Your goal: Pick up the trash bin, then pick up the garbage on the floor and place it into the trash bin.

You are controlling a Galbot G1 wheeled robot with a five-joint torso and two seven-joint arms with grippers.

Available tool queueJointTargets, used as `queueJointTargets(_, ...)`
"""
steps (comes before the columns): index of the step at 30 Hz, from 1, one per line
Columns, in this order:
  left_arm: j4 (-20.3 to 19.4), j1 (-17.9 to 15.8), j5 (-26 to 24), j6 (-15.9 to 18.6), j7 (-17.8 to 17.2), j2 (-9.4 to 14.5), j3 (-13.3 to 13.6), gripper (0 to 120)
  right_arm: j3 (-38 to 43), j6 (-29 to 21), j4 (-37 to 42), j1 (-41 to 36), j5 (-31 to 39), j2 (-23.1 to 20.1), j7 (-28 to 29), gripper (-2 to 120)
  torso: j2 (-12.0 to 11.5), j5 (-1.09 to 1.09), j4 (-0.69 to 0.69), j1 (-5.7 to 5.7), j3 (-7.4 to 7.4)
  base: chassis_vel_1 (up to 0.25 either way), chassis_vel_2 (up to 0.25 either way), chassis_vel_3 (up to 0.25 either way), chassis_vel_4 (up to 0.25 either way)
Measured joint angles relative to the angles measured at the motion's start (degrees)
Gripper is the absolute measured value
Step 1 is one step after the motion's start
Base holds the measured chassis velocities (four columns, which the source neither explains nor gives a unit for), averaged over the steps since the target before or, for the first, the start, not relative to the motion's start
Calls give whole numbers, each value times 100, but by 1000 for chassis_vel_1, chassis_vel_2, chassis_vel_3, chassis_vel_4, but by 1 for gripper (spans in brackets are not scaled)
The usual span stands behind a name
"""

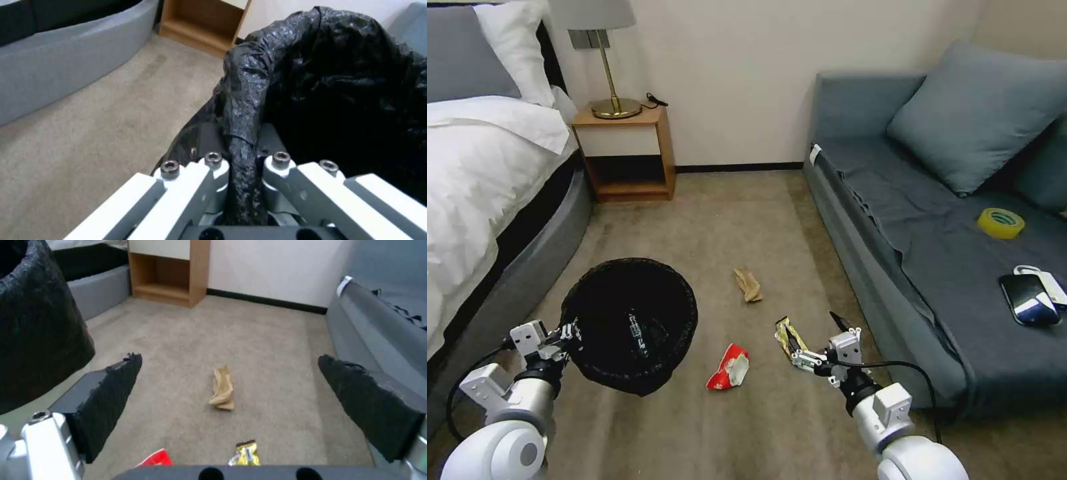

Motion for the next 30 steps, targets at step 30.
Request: queueJointTargets(30,272,95,49,-24,114,50,-269,4,-2253,-837,-2273,2550,2007,-1196,564,100,0,-1,-1,0,0,-32,33,29,-33)
